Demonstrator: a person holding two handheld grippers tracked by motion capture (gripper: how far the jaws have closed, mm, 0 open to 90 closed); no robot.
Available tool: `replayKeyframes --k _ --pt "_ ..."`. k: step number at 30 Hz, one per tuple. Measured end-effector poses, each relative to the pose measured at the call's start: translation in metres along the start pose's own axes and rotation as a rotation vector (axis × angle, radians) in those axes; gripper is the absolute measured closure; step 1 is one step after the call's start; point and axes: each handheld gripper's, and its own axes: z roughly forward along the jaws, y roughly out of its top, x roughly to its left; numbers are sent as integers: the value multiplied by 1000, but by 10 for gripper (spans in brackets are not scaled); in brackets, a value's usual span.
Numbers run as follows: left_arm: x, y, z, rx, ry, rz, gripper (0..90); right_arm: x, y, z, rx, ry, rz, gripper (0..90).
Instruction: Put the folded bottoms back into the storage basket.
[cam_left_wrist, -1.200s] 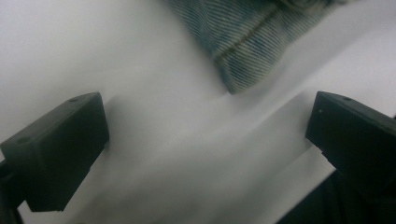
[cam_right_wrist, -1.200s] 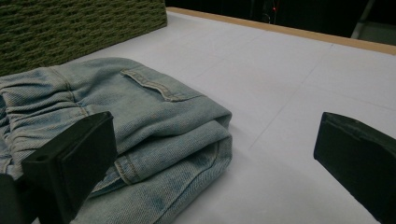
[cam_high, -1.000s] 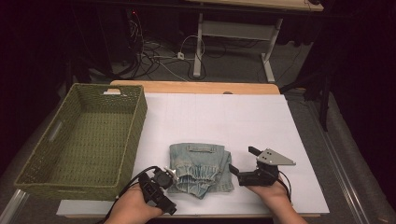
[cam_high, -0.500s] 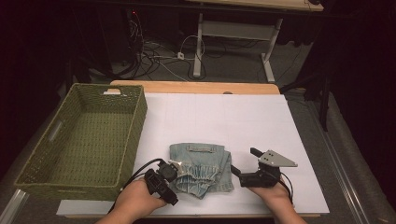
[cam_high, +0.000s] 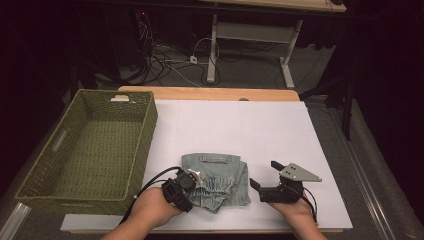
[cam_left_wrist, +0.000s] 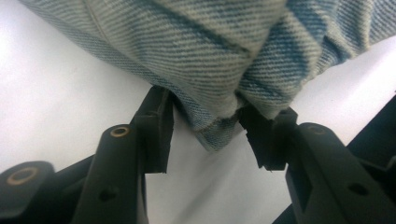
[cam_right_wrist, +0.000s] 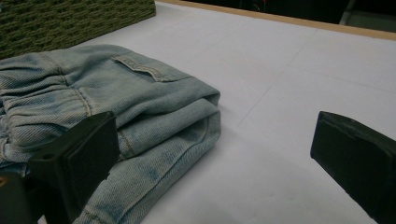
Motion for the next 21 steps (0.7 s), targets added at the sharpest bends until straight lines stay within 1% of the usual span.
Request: replayKeyframes --k 1,3,4,5,7,8,10,12,13,15,16,18,19,21 --pt "0 0 0 0 0 0 541 -1 0 0 3 -2 7 31" --pt "0 1 0 8 -7 -8 591 -2 -1 -1 9 0 18 55" --pt "0 0 -1 14 -8 -5 628 -2 -1 -1 11 1 21 66" --pt "0 -1 -2 17 -9 7 654 -2 -1 -1 14 2 21 78" --pt "-1 -3 -2 14 -1 14 687 -2 -1 -1 17 12 21 126" --pt "-1 -3 -2 14 -1 14 696 -2 -1 -1 17 12 21 126" --pt "-3 -3 -2 9 8 20 713 -1 1 1 20 33 33 210" --pt "-3 -4 -2 5 11 21 726 -2 5 5 18 58 58 287" --pt "-4 -4 -2 4 12 22 731 -2 8 8 19 65 68 318" --pt "-3 -4 -2 4 11 22 737 -2 14 17 43 67 61 409" --pt "-3 -4 -2 5 10 22 739 -2 16 22 57 70 61 440" --pt "-3 -3 -2 7 7 21 743 -4 20 35 84 64 79 477" --pt "-2 -3 -2 8 7 24 744 -5 22 42 94 69 95 487" --pt "-2 -3 -2 10 4 20 743 -5 25 56 119 67 113 477"
